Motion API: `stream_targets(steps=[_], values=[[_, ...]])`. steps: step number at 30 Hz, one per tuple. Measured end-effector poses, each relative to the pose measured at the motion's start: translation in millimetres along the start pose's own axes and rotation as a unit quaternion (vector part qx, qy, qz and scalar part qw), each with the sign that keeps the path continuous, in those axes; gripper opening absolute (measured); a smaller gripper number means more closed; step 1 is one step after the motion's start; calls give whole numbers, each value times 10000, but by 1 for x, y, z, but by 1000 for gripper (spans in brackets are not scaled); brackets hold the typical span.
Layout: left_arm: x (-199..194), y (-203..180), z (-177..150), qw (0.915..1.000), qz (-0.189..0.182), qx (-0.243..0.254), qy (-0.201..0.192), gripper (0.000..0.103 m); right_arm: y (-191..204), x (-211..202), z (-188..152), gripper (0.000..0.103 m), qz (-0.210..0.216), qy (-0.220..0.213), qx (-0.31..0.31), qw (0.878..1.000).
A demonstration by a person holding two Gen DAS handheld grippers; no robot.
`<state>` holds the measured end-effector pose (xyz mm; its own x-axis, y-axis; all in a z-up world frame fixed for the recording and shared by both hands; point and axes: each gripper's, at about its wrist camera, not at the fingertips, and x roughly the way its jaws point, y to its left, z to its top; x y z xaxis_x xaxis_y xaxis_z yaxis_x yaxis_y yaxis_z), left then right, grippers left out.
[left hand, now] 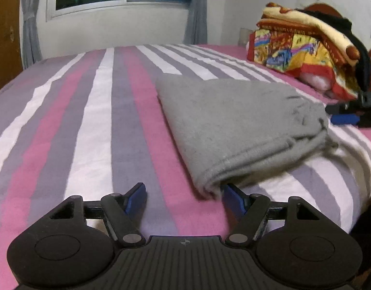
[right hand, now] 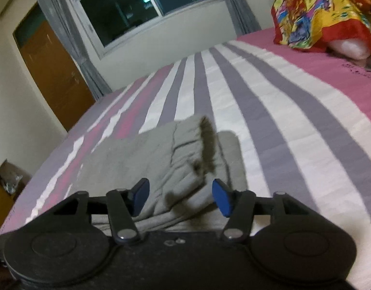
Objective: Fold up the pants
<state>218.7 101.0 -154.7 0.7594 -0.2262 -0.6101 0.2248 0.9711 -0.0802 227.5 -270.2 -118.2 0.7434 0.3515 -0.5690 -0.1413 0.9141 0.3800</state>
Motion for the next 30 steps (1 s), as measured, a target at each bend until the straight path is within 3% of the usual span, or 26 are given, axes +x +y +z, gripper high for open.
stream_targets(steps=[9, 11, 13, 17, 19, 21, 22, 23, 24, 25, 26, 30], values=[[35, 1, 3, 9998, -81, -141, 115, 72, 14, 26, 0, 56, -203, 243, -104, 9994], [31, -1, 4, 9999, -68, -105, 4, 71, 22, 32, 2, 49, -318, 275, -264, 9988], [32, -1, 3, 9999, -54, -129, 44, 71, 26, 29, 8, 15, -290, 145, -316, 9990], [33, 0, 1, 9998, -57, -186, 58, 72, 28, -4, 16, 15, -12, -391, -235, 9990], [32, -3, 3, 9998, -56, -148, 71, 72, 18, -7, 11, 15, -164, -401, -121, 9990], [33, -8, 4, 9999, 10, -29, 109, 72, -3, 10, 2, 20, -390, 102, 236, 9989], [33, -9, 4, 9999, 37, 8, 138, 72, -16, 13, -2, 23, -212, 227, 642, 9975], [33, -9, 5, 9999, 50, -3, 153, 72, -25, 4, -4, 27, -6, 75, 974, 9952], [31, -8, 5, 9999, 71, -25, 145, 72, -28, -8, -6, 43, 44, -162, 1159, 9931], [28, -8, 6, 9999, 68, -29, 117, 72, -31, -19, -7, 77, 42, -338, 1273, 9913], [26, -8, 5, 10000, 54, -13, 70, 72, -35, -27, -9, 87, 128, -449, 1423, 9887], [30, -9, 5, 9999, 83, 44, 128, 72, -51, -21, -12, 71, 557, -51, 1856, 9810]])
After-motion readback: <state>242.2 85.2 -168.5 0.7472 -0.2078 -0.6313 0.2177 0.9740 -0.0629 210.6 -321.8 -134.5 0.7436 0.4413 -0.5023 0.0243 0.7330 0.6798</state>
